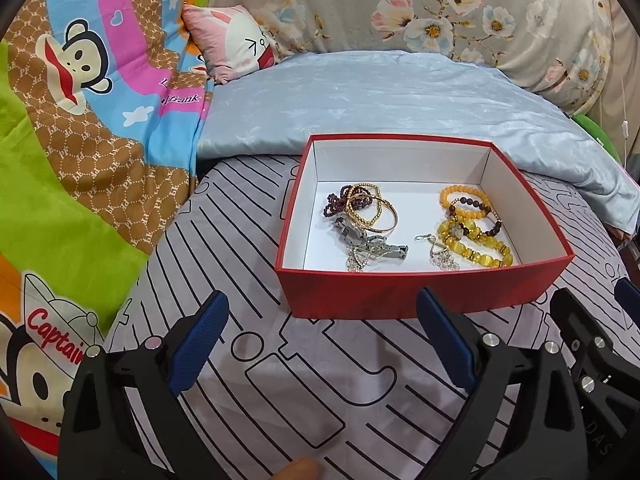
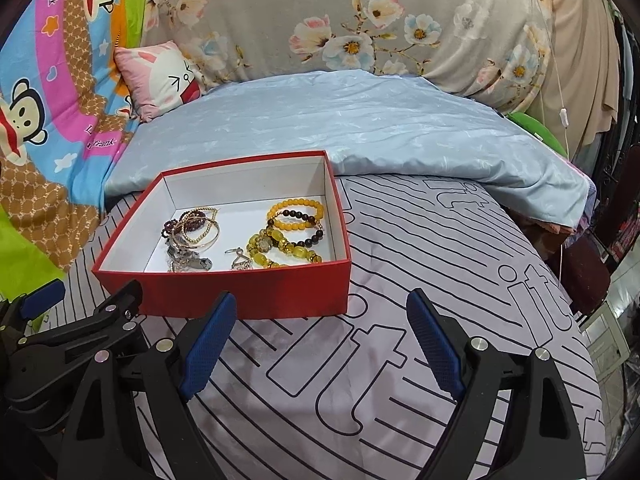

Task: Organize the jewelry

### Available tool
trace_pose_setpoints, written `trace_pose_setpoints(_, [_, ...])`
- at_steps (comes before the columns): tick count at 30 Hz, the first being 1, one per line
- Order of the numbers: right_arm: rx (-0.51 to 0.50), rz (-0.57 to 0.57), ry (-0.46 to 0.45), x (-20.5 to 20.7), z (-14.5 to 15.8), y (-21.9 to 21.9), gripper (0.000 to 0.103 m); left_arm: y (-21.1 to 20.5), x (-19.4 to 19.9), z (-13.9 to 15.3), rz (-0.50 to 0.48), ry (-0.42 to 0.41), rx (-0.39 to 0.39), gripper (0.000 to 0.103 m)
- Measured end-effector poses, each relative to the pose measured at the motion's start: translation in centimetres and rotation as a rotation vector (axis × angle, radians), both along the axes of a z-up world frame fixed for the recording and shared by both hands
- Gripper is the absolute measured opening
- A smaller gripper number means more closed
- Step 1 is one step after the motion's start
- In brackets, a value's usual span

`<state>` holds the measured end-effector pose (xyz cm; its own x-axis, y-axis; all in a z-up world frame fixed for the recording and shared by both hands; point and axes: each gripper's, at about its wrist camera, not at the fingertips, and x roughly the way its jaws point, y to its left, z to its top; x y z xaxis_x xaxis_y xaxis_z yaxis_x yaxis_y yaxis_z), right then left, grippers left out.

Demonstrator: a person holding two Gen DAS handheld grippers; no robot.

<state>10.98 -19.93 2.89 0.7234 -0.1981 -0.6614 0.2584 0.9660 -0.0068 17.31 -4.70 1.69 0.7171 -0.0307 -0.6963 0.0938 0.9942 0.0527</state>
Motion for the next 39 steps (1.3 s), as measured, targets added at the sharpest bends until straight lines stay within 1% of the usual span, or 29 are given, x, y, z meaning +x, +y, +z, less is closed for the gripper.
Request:
trace_pose_setpoints(13, [0.002,0.003,-0.006,0.50,0.56,-0.01,0.085,0.09,0.29,0.76,0.009,-0.013,0.003,0.092])
trace_pose_setpoints(39, [0.003,0.010,-0.007,0.62,0.71,0.03,0.085,0.33,0.44,0.82,0.019,-0.015,0.009,0.092])
